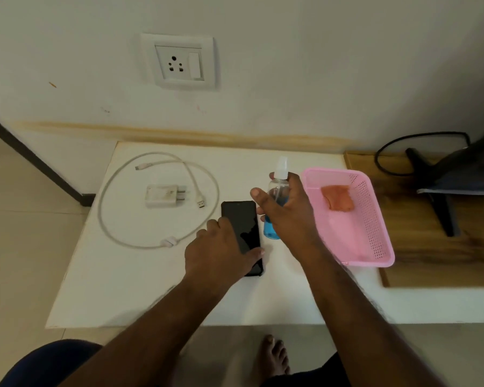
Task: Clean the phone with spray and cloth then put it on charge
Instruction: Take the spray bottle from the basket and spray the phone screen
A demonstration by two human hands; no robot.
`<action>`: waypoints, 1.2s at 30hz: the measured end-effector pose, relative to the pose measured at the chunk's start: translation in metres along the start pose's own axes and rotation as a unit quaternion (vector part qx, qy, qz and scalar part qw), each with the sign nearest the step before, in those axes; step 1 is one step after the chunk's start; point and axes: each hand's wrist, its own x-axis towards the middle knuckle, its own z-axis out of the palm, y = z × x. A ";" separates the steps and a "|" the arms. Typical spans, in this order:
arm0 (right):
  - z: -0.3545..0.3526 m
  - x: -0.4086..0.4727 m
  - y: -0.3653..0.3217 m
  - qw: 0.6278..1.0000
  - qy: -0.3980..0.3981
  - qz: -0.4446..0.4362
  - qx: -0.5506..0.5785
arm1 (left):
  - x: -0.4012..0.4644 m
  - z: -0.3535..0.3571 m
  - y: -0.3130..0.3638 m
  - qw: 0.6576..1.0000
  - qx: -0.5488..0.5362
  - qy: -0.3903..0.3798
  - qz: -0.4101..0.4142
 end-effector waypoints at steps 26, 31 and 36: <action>-0.005 -0.001 -0.018 0.994 0.059 -0.033 0.083 | 0.030 -0.016 0.000 0.771 -0.582 -0.185 -0.179; -0.008 -0.010 -0.038 0.991 0.067 -0.082 0.087 | 0.030 -0.049 -0.019 0.620 -0.757 -0.200 -0.055; 0.004 -0.021 -0.052 0.989 0.037 -0.118 0.077 | 0.033 -0.063 -0.029 0.594 -0.788 -0.161 -0.009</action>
